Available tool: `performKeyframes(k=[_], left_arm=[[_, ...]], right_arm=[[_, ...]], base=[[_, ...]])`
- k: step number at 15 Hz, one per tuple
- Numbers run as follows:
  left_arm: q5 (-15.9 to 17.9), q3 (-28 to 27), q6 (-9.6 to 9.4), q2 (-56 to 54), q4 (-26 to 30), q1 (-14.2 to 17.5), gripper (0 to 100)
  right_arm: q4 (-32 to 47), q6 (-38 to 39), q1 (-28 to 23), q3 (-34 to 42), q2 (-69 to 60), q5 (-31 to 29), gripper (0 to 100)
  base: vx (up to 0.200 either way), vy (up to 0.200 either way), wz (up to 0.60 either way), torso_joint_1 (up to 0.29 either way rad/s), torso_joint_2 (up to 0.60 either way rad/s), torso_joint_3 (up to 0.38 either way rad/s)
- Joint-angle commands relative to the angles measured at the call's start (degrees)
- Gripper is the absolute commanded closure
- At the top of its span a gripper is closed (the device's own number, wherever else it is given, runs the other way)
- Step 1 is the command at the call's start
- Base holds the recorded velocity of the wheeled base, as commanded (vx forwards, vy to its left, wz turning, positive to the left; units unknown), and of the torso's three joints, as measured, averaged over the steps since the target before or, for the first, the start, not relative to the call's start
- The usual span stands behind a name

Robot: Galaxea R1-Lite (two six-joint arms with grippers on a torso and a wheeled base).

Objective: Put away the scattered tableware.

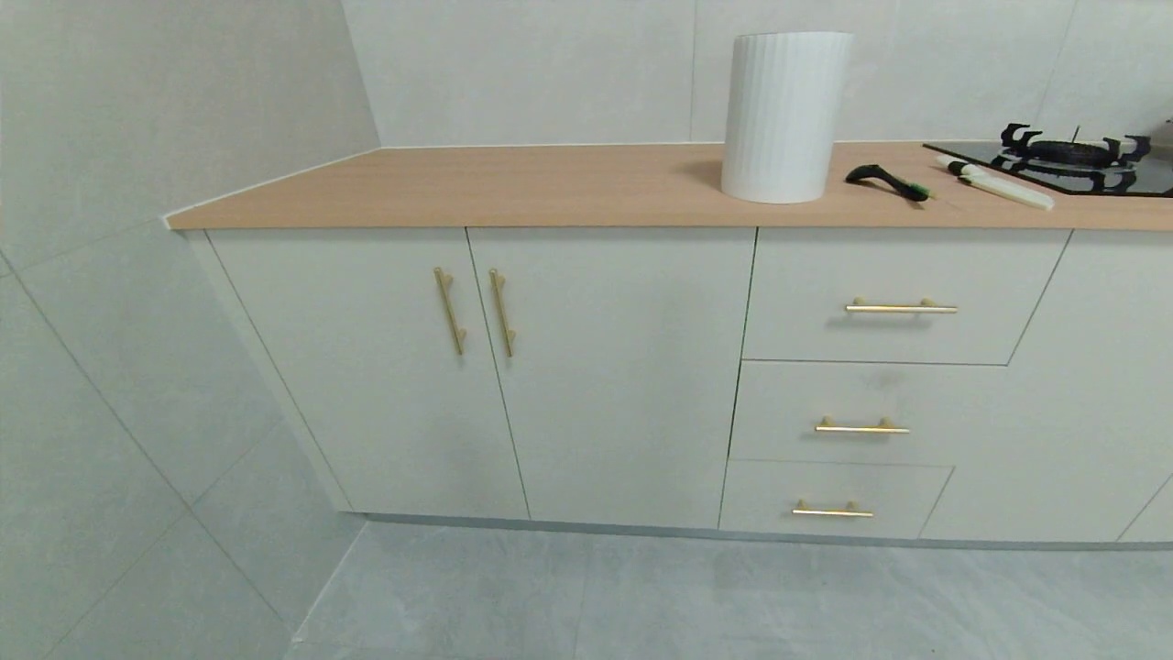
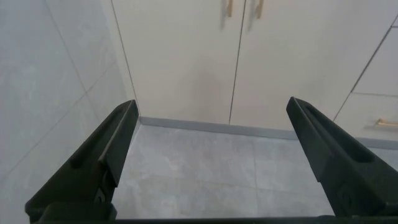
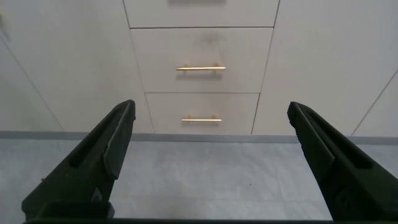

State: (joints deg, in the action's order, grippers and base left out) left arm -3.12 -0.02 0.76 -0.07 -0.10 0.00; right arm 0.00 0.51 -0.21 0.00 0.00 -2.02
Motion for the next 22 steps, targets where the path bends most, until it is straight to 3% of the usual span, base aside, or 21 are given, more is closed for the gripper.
performKeyframes(k=[1,6,17,22], left_arm=[[-0.04,-0.06,0.04,0.07,0.01,0.0,0],[-0.04,0.02,0.04,0.07,0.01,0.0,0],[-0.04,-0.06,0.04,0.07,0.01,0.0,0],[-0.04,0.02,0.04,0.07,0.01,0.0,0]], right_arm=[[0.0,0.02,0.03,0.0,0.09,0.0,0],[0.0,0.1,0.03,0.0,0.09,0.0,0],[0.0,0.1,0.03,0.0,0.09,0.0,0],[0.0,0.1,0.03,0.0,0.09,0.0,0]], base=[[0.0,0.0,0.0,0.0,0.0,0.0],[0.0,0.0,-0.36,0.001,0.0,0.004],[0.0,0.0,0.0,0.0,0.0,0.0],[0.2,0.0,0.0,-0.003,0.01,0.004]])
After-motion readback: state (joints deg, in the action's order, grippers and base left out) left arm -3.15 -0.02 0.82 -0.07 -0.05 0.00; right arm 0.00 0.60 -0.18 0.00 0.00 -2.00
